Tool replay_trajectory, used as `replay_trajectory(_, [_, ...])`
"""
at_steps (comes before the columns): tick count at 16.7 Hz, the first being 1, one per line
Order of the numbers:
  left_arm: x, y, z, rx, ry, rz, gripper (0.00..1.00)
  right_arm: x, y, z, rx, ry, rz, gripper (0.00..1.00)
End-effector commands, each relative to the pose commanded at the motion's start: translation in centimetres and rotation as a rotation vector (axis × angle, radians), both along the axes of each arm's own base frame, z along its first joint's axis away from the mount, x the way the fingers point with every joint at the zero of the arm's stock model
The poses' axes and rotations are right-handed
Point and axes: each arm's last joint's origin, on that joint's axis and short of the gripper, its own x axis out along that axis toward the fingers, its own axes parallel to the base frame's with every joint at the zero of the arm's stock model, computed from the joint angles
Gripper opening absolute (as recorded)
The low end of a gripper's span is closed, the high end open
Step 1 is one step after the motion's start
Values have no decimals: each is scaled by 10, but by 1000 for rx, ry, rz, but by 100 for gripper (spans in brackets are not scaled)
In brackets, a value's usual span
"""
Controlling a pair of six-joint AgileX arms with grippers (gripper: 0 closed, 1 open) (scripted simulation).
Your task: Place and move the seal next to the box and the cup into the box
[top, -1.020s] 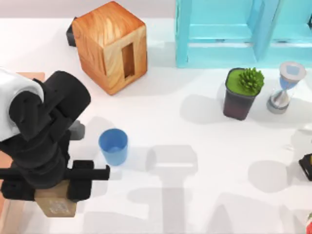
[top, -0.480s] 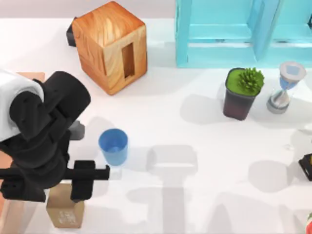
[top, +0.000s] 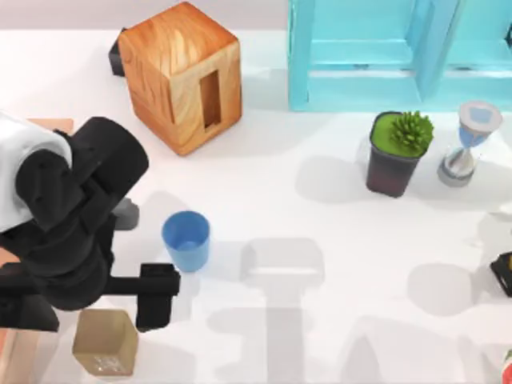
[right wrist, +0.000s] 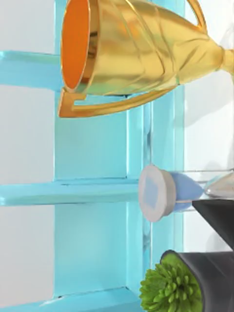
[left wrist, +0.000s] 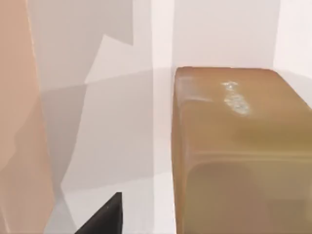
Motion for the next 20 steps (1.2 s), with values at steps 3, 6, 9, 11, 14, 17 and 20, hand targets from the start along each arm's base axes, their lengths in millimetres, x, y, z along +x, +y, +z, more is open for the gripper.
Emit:
replay_trajectory(3, [0,0,0,0,0,0,100,0,0,0,0,0,0,100])
replay_trajectory(6, [1,-1,4,2,0,-6,100,0,0,0,0,0,0,100])
replay_trajectory(9, [3,-4,26,6,7,-11,100,0,0,0,0,0,0,100])
replay_trajectory(11, [4,-5,47,5,7,-9,100,0,0,0,0,0,0,100])
replay_trajectory(14, [3,-3,80,3,5,-3,100,0,0,0,0,0,0,100])
replay_trajectory(17, [0,0,99,0,0,-1,100,0,0,0,0,0,0,100])
replay_trajectory(20, [0,0,100,0,-1,-1,100,0,0,0,0,0,0,100])
